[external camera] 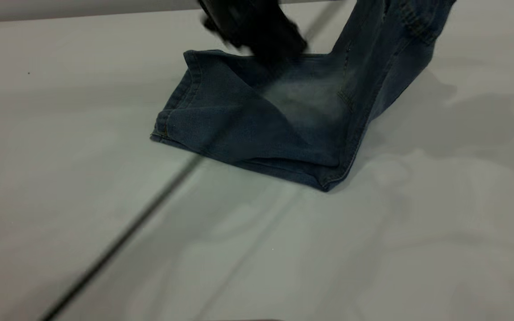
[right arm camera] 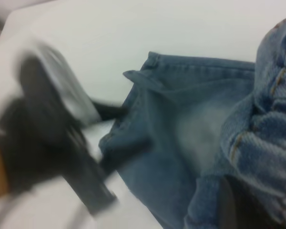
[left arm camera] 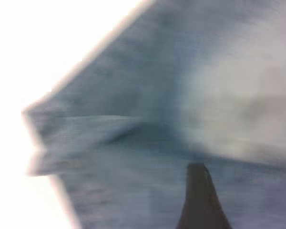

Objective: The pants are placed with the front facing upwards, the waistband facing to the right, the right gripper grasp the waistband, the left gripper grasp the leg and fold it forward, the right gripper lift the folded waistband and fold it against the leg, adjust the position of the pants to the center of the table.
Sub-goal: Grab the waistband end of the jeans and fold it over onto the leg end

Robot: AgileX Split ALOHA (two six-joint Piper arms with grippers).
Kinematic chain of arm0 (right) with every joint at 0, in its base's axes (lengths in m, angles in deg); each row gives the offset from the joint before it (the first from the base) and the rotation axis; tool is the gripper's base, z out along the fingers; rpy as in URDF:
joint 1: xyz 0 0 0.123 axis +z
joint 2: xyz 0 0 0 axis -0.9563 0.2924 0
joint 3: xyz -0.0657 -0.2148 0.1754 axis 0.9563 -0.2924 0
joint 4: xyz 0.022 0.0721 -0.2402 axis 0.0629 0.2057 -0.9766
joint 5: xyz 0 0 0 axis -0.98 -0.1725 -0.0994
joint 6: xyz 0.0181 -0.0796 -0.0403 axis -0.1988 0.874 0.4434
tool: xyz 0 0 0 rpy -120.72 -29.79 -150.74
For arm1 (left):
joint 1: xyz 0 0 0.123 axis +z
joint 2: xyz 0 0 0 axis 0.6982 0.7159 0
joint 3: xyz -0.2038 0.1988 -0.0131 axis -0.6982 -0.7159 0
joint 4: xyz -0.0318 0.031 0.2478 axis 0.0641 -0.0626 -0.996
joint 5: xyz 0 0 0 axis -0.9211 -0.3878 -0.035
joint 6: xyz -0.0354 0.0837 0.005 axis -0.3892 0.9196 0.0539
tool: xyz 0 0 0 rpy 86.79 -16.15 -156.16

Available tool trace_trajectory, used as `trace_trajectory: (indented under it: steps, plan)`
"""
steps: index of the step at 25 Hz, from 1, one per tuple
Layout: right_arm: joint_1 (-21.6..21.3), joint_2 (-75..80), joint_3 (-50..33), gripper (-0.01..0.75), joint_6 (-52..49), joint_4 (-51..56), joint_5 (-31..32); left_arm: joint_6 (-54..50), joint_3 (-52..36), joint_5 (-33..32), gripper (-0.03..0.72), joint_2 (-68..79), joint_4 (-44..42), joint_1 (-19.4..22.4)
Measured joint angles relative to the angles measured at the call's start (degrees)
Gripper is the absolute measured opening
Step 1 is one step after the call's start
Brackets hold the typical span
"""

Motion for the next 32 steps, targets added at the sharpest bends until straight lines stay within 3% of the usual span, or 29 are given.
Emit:
trace_trajectory:
  steps: [6, 11, 17, 22, 26, 32]
  plan:
    - [10.09, 0.00, 0.00, 0.072, 0.19, 4.38, -10.52, 0.00, 0.00, -1.27, 0.430, -13.75, -3.16, 5.24]
    - [19.24, 1.63, 0.51, 0.072, 4.41, 11.31, -19.22, 0.00, 0.00, -1.65, 0.430, -25.70, -6.79, 6.55]
    - [26.68, 11.31, 8.16, 0.072, 9.31, 16.77, -20.87, 0.05, 0.00, -2.51, 0.430, -34.45, -9.12, 6.55]
    - [29.42, 21.29, 15.47, 0.089, 10.32, 16.83, -20.97, 0.05, 0.00, -4.44, 0.430, -36.91, -9.06, 6.55]
    - [29.75, 26.36, 19.48, 0.178, 10.43, 16.90, -21.00, 0.05, -0.22, -7.92, 0.430, -36.85, -8.94, 6.55]
    - [29.75, 27.20, 20.72, 0.501, 9.77, 14.28, -20.86, 0.00, -1.69, -9.29, 0.430, -36.80, -8.75, 6.55]
